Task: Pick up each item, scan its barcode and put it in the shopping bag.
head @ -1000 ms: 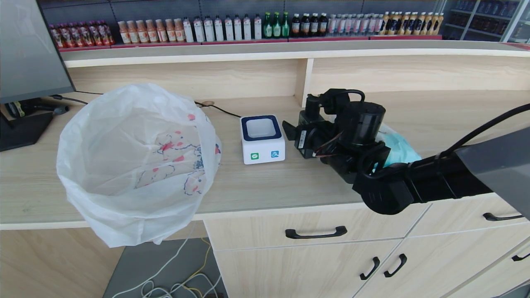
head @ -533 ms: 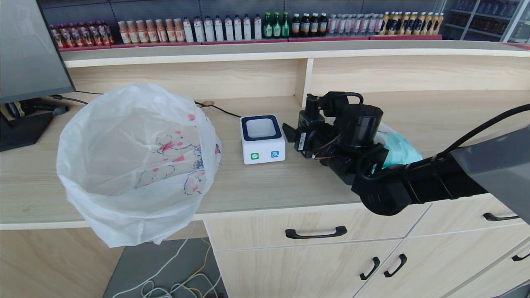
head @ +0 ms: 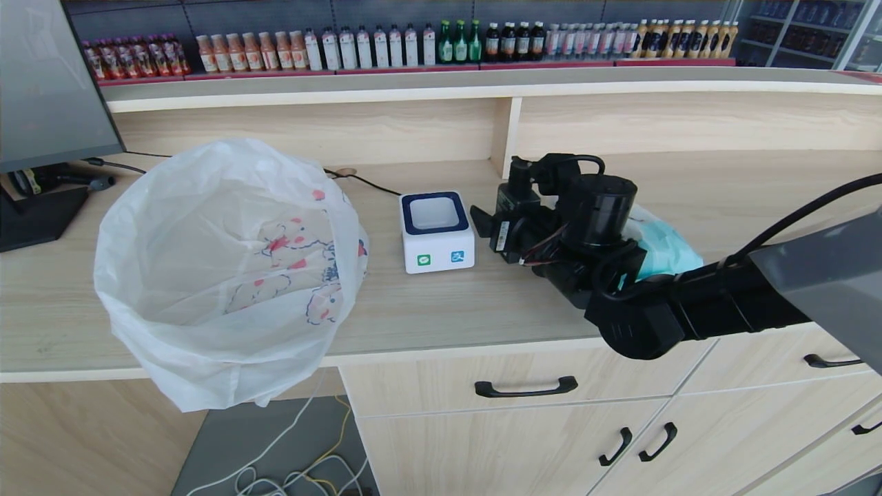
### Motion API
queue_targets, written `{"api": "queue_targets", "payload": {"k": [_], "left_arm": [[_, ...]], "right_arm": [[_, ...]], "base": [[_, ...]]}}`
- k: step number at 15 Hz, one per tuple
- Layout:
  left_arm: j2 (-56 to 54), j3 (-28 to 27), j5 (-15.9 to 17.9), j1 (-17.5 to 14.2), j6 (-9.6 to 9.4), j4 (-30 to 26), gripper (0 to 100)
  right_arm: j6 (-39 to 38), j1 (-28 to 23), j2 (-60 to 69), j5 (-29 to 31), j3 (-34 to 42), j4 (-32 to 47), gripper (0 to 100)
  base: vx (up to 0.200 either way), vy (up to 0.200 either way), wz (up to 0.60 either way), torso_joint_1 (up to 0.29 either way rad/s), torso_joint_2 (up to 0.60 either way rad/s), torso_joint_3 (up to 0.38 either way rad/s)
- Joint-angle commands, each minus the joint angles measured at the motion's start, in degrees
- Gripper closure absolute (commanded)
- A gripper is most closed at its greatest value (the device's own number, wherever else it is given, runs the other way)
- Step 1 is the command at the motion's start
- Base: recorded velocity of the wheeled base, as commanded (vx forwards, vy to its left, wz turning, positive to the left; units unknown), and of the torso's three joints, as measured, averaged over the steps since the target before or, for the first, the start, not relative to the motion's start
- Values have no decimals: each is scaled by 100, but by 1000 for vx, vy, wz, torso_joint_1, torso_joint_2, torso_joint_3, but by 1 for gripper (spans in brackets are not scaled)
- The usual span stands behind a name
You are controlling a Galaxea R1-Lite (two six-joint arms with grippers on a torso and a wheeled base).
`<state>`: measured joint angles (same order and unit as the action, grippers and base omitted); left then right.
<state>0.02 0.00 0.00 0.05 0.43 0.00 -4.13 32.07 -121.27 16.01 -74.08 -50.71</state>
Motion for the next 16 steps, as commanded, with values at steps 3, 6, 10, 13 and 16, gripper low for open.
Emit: {"api": "queue_targets", "payload": {"k": [3, 6, 10, 13, 16], "left_arm": [[-2, 0, 0, -5, 1, 0, 0], [-2, 0, 0, 4, 1, 0, 0], [-2, 0, 0, -5, 1, 0, 0], [-2, 0, 0, 4, 1, 0, 0], [-2, 0, 0, -5, 1, 0, 0]], "right_arm": [[-70, 1, 51, -1, 17, -53, 100], [-70, 1, 95, -1, 96, -53, 100], [-79, -8, 113, -1, 105, -53, 100], [-79, 1, 104, -1, 105, -53, 100], [-70, 1, 113, -1, 105, -53, 100]], "base": [[0, 0, 0, 0, 0, 0], [0, 0, 0, 0, 0, 0], [0, 0, 0, 0, 0, 0], [0, 0, 0, 0, 0, 0], [0, 0, 0, 0, 0, 0]]}}
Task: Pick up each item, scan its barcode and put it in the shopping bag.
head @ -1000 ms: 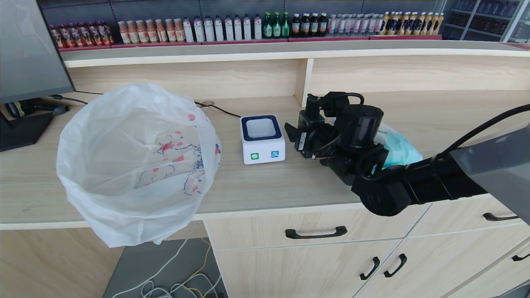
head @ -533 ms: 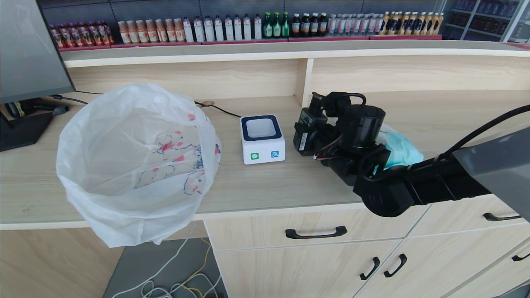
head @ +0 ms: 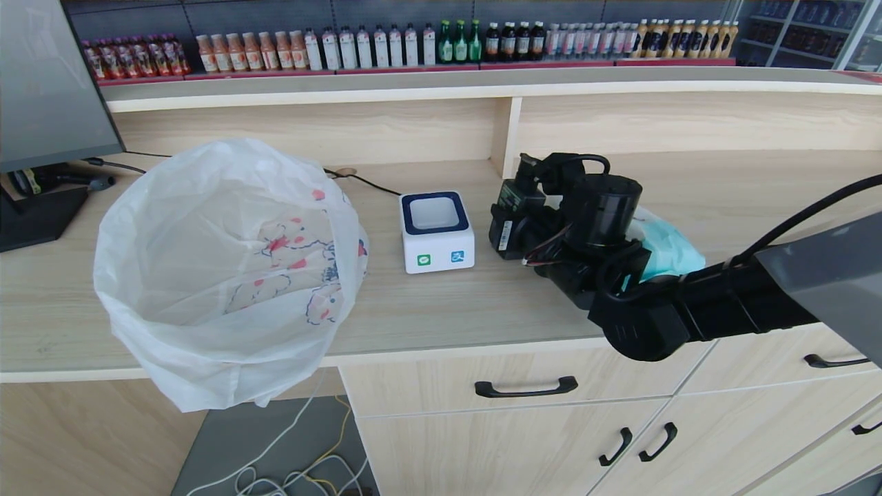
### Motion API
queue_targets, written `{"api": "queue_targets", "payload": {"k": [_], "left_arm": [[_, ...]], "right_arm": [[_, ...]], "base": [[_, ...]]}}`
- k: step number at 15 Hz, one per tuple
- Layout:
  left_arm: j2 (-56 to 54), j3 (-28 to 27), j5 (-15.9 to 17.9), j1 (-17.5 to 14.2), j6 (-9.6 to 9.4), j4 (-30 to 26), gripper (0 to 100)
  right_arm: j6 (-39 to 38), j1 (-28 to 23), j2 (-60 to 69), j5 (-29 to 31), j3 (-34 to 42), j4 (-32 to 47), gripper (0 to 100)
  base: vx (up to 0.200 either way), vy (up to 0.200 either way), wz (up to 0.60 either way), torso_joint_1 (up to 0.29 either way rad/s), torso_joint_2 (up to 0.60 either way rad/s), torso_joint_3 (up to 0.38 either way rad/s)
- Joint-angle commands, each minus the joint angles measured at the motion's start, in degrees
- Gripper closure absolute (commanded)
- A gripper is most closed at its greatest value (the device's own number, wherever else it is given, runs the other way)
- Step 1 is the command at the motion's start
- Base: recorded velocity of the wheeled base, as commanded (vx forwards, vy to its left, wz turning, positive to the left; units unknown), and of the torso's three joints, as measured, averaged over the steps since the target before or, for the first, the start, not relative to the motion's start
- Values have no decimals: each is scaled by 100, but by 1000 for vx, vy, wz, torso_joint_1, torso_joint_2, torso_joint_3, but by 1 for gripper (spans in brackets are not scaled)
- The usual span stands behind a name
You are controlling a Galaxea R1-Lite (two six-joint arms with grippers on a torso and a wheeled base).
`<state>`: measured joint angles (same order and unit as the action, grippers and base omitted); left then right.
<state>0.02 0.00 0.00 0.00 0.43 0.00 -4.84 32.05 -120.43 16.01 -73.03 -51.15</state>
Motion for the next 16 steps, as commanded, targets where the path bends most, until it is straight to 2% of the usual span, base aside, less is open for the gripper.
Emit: {"api": "queue_targets", "payload": {"k": [1, 6, 9, 11, 14, 16], "left_arm": [[-2, 0, 0, 0, 1, 0, 0], [-2, 0, 0, 0, 1, 0, 0], [-2, 0, 0, 0, 1, 0, 0], [-2, 0, 0, 0, 1, 0, 0], [-2, 0, 0, 0, 1, 0, 0], [-2, 0, 0, 0, 1, 0, 0]], "right_arm": [[1, 3, 64, -1, 0, -9, 100], [53, 29, 565, -36, 386, -18, 100], [475, 29, 1101, -335, 606, 18, 100], [502, 56, 1663, -344, 1107, 79, 100], [528, 355, 2472, -300, 1643, 149, 100], [598, 522, 2823, -142, 2215, -334, 100]], "base": [[0, 0, 0, 0, 0, 0], [0, 0, 0, 0, 0, 0], [0, 0, 0, 0, 0, 0], [0, 0, 0, 0, 0, 0], [0, 0, 0, 0, 0, 0], [0, 0, 0, 0, 0, 0]]}}
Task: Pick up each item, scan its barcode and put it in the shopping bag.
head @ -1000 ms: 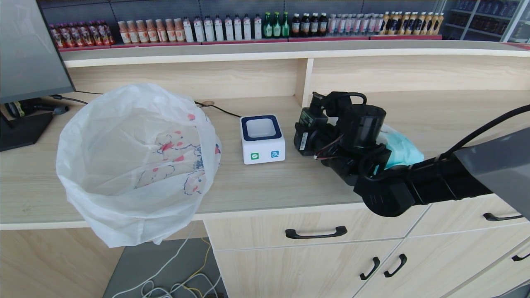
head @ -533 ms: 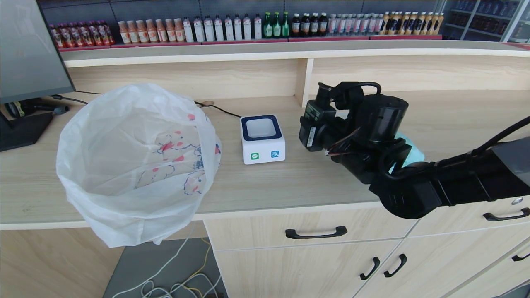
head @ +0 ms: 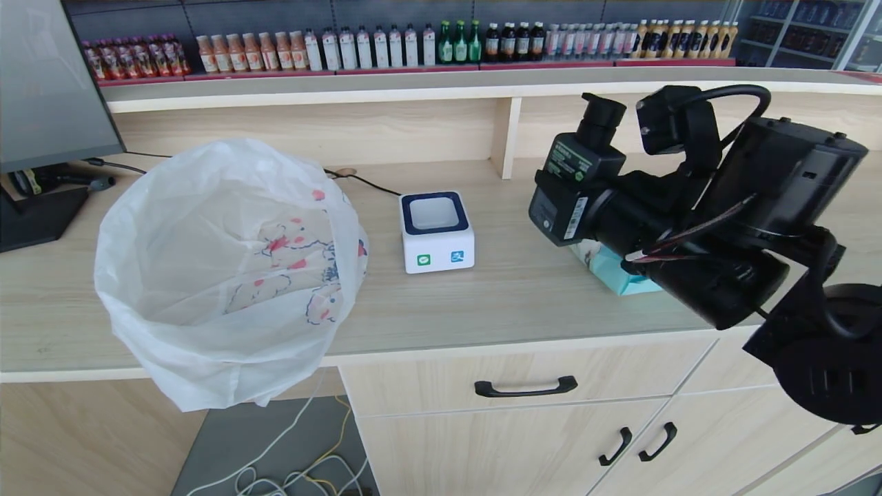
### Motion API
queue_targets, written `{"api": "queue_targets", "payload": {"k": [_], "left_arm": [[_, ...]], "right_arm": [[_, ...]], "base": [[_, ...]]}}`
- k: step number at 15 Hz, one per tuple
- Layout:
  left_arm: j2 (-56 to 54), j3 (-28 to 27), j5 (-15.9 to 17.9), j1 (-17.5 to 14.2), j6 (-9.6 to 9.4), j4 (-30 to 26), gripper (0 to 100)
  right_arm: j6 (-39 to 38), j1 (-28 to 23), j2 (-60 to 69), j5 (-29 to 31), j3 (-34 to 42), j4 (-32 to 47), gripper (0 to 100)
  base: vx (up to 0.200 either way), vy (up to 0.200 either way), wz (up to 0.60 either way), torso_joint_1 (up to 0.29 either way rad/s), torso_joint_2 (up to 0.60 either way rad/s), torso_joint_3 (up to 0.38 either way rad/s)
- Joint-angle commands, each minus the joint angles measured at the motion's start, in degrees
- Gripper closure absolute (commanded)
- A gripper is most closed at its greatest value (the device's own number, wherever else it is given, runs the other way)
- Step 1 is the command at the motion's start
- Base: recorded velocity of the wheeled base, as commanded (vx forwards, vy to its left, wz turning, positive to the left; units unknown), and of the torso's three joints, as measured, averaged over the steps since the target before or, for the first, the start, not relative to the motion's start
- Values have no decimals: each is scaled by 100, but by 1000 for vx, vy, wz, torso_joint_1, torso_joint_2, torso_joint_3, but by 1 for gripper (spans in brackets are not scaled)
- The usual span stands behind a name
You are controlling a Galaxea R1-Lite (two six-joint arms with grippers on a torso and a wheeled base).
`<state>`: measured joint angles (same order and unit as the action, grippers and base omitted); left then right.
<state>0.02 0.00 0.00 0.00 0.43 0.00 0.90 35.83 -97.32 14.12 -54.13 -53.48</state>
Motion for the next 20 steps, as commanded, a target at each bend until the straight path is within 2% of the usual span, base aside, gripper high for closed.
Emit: {"api": "queue_targets", "payload": {"k": [1, 5, 13, 15, 18, 19, 20], "left_arm": [[-2, 0, 0, 0, 1, 0, 0], [-2, 0, 0, 0, 1, 0, 0], [-2, 0, 0, 0, 1, 0, 0], [-2, 0, 0, 0, 1, 0, 0], [-2, 0, 0, 0, 1, 0, 0], [-2, 0, 0, 0, 1, 0, 0], [-2, 0, 0, 0, 1, 0, 0]], "right_arm": [[156, 249, 670, 82, 614, -479, 100], [420, 548, 1215, 144, 1299, -708, 100], [94, 530, 1751, 47, 2266, -716, 100], [-275, 522, 1716, -445, 2266, -699, 100], [-793, 223, 1505, -1253, 2266, -699, 100], [-1110, 100, 1277, -1790, 2266, -734, 100], [-1224, 109, 1224, -1983, 2275, -752, 100]], "base": [[0, 0, 0, 0, 0, 0], [0, 0, 0, 0, 0, 0], [0, 0, 0, 0, 0, 0], [0, 0, 0, 0, 0, 0], [0, 0, 0, 0, 0, 0], [0, 0, 0, 0, 0, 0], [0, 0, 0, 0, 0, 0]]}}
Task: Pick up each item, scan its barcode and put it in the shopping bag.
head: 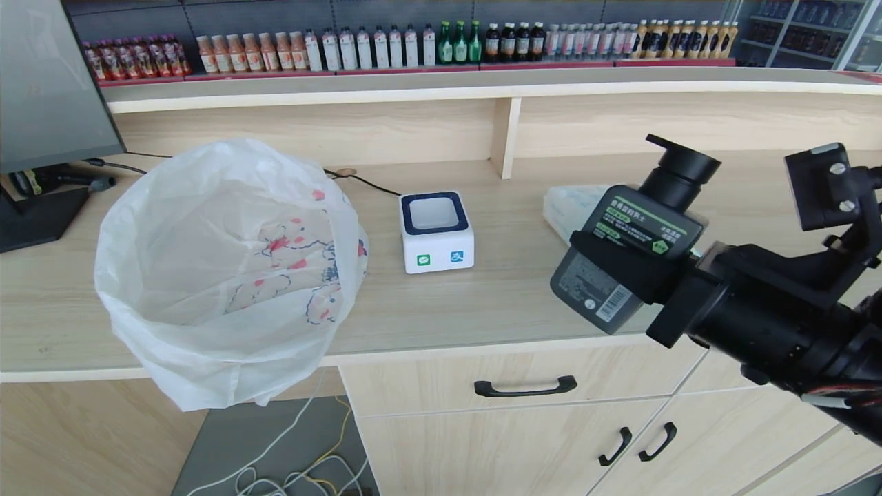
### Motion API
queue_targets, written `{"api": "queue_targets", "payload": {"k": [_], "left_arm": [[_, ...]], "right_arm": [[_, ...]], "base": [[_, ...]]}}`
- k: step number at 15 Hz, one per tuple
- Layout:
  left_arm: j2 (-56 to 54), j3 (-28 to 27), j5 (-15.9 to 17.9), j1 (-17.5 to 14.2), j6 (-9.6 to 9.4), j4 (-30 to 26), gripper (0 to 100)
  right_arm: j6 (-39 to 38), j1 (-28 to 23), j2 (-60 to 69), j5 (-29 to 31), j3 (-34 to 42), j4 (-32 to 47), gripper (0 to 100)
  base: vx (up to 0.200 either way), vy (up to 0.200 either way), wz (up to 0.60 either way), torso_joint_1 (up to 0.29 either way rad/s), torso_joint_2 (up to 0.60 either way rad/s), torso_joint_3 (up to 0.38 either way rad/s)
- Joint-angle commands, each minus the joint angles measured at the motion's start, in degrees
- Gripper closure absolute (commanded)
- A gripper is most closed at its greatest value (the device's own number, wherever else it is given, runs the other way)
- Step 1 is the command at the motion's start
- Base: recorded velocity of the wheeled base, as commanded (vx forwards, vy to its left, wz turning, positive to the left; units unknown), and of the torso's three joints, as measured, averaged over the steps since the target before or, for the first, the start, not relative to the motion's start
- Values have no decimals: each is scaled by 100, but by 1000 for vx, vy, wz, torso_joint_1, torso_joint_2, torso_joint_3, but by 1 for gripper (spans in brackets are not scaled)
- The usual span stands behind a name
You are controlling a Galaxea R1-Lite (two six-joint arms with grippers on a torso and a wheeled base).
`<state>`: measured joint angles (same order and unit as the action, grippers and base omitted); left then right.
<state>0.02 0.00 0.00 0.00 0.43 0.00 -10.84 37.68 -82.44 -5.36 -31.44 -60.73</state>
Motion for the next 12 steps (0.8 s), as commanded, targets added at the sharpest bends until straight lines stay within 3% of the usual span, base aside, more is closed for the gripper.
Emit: {"api": "queue_targets", "payload": {"k": [1, 7, 12], "left_arm": [[-2, 0, 0, 9, 1, 0, 0], [-2, 0, 0, 9, 1, 0, 0], [-2, 0, 0, 0, 1, 0, 0]], "right_arm": [[-375, -77, -439, -615, -90, -114, 100], [-1544, -59, -1151, -1626, -380, -1371, 100], [-1975, 11, -1116, -2997, -407, -1863, 100]], "base": [[0, 0, 0, 0, 0, 0], [0, 0, 0, 0, 0, 0], [0, 0, 0, 0, 0, 0]]}}
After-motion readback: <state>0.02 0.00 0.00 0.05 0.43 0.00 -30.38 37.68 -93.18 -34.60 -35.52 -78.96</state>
